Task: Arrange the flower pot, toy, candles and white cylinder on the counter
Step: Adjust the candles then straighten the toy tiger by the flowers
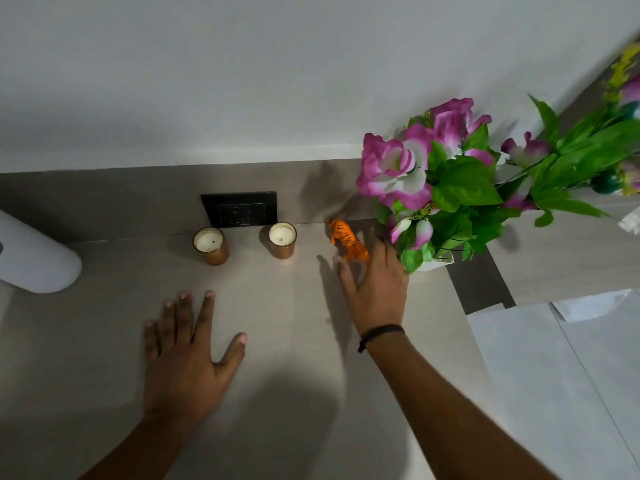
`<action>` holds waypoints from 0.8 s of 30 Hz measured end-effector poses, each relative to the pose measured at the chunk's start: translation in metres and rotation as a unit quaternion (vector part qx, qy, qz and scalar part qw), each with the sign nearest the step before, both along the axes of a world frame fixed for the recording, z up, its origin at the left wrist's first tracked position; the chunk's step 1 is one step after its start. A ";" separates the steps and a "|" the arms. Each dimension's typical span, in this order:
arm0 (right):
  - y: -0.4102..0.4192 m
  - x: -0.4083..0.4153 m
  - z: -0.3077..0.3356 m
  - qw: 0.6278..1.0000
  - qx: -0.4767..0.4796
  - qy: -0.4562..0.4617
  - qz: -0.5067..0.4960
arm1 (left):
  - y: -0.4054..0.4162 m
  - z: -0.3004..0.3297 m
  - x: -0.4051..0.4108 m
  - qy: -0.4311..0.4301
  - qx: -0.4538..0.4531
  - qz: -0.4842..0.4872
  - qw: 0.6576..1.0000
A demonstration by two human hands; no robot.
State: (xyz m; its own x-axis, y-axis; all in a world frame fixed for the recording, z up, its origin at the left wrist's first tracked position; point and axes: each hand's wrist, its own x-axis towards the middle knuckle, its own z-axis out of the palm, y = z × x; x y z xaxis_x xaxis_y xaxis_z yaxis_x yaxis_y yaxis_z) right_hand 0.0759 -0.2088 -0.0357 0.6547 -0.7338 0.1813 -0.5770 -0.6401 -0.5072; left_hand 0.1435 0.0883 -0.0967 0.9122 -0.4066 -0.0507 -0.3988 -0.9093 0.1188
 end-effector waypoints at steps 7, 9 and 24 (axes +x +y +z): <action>-0.026 -0.077 -0.033 0.954 0.155 -0.164 -0.196 | -0.001 0.000 0.001 0.002 0.010 -0.002 1.000; -0.043 -0.068 -0.035 0.942 0.199 -0.186 -0.196 | -0.001 -0.002 0.001 -0.005 0.011 0.000 1.000; -0.086 -0.032 -0.043 0.918 0.216 -0.301 -0.140 | 0.001 -0.014 0.001 -0.028 0.005 0.001 1.000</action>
